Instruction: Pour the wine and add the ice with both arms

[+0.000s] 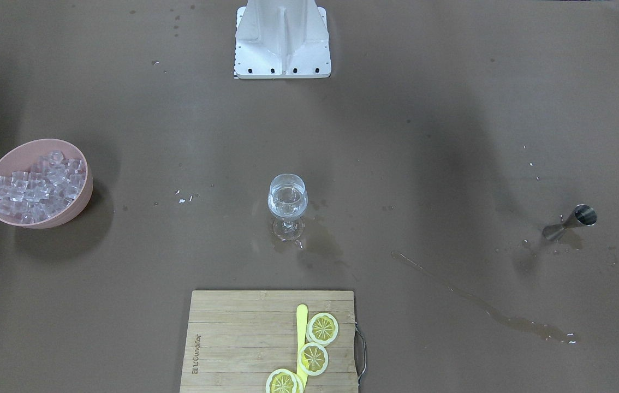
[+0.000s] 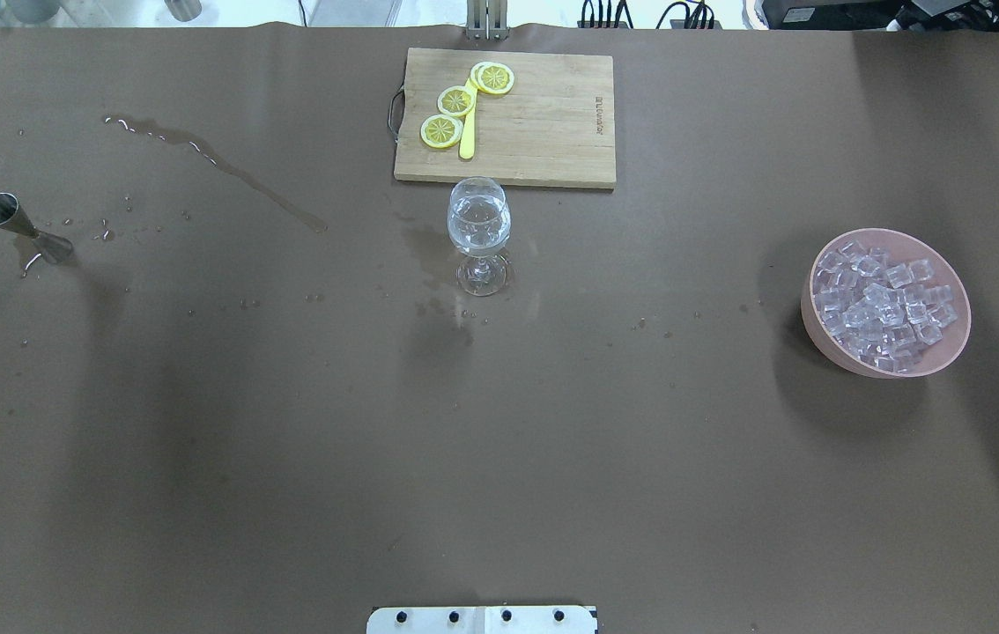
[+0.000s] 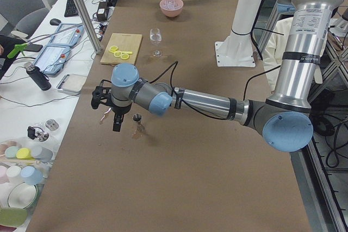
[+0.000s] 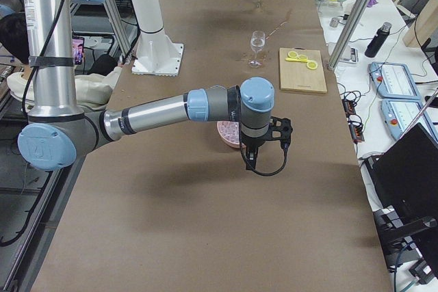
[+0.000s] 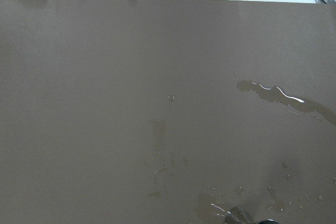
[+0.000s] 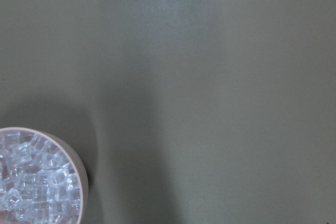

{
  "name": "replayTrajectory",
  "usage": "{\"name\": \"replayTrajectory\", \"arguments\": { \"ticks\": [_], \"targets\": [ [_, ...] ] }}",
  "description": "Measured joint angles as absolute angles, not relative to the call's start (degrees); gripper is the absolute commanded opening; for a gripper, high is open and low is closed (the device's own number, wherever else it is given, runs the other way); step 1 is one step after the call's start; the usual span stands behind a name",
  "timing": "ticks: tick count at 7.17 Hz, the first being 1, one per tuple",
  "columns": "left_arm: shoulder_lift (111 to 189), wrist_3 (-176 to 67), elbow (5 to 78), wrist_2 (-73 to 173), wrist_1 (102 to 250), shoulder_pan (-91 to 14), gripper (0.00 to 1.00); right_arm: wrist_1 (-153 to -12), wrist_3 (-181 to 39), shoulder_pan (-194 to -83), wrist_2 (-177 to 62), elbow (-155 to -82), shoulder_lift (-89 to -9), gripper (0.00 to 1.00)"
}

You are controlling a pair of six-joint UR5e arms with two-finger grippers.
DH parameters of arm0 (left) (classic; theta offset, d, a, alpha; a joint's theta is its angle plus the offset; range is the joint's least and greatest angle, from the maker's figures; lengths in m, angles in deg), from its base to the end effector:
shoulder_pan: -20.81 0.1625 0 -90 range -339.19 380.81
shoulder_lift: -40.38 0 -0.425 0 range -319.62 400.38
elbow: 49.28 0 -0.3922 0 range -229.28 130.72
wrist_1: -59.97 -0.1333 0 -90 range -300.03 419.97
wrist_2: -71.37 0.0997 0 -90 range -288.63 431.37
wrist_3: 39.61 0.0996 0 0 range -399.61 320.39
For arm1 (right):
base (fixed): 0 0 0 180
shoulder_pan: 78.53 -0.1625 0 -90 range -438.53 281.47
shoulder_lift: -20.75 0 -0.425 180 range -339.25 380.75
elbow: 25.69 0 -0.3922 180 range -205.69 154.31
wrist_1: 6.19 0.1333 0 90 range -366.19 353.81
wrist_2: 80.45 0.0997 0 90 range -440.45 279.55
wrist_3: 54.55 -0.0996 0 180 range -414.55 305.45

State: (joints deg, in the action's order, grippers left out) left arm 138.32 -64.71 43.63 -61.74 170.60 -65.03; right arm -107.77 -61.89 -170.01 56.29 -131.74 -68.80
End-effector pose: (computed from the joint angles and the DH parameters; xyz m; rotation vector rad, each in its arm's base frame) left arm -0.0239 -0.5701 0.5195 0.3205 0.8404 -0.1339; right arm 0.0733 -0.4828 0.5356 0.0393 -0.8187 0.1102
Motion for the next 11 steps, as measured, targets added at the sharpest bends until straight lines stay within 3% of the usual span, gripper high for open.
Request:
{"name": "replayTrajectory", "arguments": {
  "ticks": [2,7,11],
  "targets": [
    [133.8,-72.7,43.6,-57.7,184.6,-60.8,0.98,-107.8,-65.4,-169.5,56.8,-133.7,-69.4,1.00],
    [127.5,-91.5,34.2,-39.2,220.6,-47.4,0.98,-107.1,-78.4,-160.8,56.9,-140.5,-70.6,1.00],
    [127.0,-100.7,31.9,-26.1,230.3,-37.8,0.98,-102.3,-86.6,-154.3,56.0,-140.5,-70.8,1.00]
  ]
}}
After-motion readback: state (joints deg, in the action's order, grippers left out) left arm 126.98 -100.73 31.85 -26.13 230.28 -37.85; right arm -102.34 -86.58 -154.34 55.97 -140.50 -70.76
